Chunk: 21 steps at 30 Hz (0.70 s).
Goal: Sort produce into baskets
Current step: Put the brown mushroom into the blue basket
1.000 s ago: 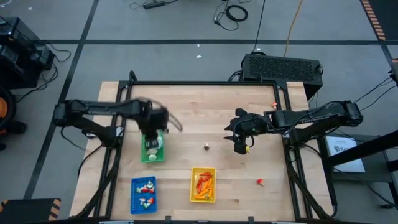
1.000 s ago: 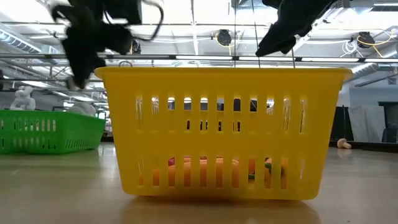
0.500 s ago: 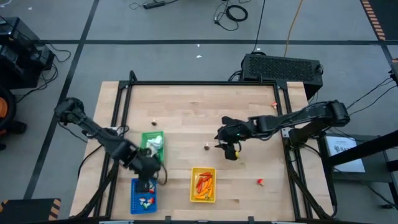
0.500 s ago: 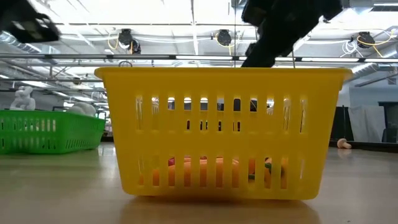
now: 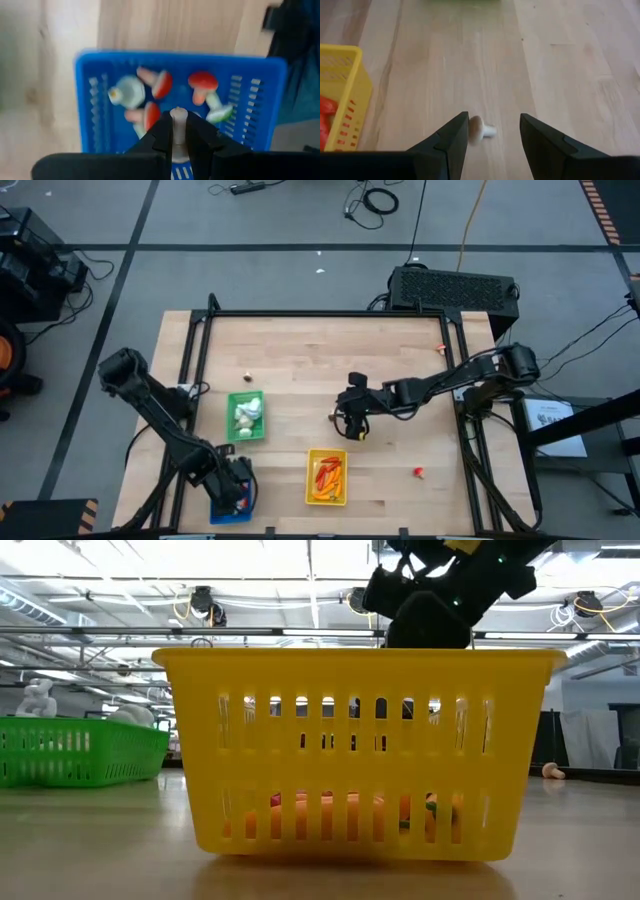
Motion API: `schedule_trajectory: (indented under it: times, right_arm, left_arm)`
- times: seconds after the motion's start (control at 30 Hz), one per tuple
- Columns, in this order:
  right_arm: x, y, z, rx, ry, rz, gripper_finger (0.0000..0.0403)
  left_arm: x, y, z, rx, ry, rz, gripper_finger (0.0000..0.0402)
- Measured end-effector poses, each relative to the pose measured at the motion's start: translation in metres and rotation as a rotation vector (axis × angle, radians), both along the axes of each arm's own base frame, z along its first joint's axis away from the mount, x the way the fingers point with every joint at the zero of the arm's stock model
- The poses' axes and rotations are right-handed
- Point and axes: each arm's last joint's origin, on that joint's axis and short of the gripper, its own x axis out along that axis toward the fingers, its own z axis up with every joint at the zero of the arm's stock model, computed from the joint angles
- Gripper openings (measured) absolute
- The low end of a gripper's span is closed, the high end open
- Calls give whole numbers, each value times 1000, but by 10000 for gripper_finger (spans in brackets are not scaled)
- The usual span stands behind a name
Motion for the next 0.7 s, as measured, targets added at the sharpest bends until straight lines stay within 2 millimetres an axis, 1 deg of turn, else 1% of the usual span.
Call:
schedule_trajectory:
  times: [0.2,0.37,0.47,0.7]
  right_arm:
    - [1,-7,0,1,-3,-19,169]
    - [1,-9,0,3,-3,-24,169]
    - [1,-9,0,5,-7,-22,169]
    - [1,-9,0,4,-6,-23,169]
  left_arm:
    - [0,-9,-15,23,51,-4,41]
    - [-3,-13,-21,38,61,-19,47]
    - [-3,-14,-21,38,62,-12,70]
    - [-3,-13,-21,41,68,-2,140]
